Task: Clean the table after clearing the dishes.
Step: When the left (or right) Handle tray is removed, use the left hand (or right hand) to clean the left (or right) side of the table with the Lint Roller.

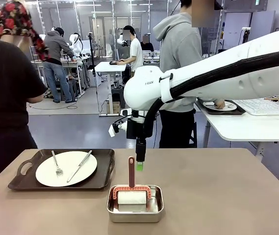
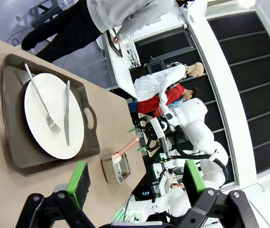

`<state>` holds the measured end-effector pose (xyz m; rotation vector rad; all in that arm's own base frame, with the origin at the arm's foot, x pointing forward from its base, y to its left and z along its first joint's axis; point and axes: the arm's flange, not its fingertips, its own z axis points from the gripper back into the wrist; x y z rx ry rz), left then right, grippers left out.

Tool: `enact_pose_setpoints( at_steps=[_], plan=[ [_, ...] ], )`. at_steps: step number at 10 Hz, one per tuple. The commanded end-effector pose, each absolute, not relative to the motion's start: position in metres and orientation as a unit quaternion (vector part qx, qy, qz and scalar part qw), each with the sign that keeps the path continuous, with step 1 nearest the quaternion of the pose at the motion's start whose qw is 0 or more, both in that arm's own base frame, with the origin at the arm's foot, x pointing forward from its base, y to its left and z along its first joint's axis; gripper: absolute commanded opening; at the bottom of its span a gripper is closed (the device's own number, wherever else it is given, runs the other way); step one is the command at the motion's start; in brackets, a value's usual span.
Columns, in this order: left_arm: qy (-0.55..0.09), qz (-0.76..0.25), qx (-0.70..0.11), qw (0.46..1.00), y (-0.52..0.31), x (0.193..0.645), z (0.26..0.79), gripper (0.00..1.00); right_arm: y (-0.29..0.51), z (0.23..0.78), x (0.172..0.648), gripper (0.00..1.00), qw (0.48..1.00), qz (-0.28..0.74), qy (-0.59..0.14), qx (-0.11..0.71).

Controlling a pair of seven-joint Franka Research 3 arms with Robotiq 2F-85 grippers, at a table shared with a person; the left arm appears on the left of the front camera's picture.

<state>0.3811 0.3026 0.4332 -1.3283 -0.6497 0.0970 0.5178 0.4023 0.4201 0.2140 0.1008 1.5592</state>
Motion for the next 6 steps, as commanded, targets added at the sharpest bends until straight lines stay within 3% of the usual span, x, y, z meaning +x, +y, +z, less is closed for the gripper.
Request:
enact_pose_setpoints(
  at_steps=[1, 6],
  plan=[
    [-0.297, 0.041, -0.608, 0.735, 0.304, 0.377, 0.435, 1.00, 0.420, 0.422, 0.528, 1.00, 0.689, 0.715, 0.073, 0.094],
    [-0.297, 0.041, -0.608, 0.735, 0.304, 0.377, 0.435, 1.00, 0.439, 0.405, 0.532, 1.00, 0.682, 0.714, 0.108, 0.112]
  ],
)
